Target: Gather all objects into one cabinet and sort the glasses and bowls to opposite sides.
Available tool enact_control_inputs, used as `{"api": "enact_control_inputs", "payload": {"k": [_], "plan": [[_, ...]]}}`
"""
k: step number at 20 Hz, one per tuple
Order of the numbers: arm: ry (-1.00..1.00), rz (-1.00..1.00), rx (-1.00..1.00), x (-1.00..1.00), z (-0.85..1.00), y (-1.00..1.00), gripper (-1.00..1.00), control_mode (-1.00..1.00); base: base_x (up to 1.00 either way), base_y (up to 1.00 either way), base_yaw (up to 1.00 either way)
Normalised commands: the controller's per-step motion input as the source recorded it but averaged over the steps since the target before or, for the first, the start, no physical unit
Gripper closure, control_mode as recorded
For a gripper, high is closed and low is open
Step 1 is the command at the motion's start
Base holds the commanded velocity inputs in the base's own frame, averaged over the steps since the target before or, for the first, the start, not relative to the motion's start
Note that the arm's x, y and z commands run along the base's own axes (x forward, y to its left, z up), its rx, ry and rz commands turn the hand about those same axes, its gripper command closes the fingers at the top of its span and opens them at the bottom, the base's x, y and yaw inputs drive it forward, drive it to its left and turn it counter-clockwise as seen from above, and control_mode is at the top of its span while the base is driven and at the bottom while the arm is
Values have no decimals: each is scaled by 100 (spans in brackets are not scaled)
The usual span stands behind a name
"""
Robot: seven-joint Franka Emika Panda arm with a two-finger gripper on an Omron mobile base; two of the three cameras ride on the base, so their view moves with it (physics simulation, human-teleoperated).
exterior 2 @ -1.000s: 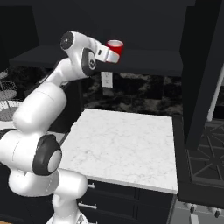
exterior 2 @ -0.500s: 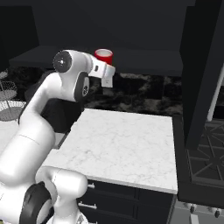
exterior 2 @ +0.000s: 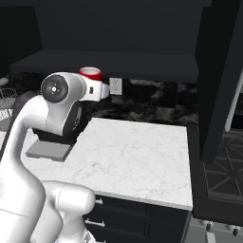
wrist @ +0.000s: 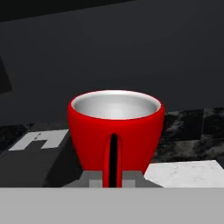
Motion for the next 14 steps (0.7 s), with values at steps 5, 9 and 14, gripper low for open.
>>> {"api": "enact_control_inputs", "payload": {"k": [5, 9, 14], "plan": [[6, 12, -3, -96, 0, 58, 100, -100, 0, 0, 0], [9, 1, -5, -86, 0, 32, 100, -100, 0, 0, 0], [7, 0, -4, -98, -1, 21, 100, -100, 0, 0, 0]]}}
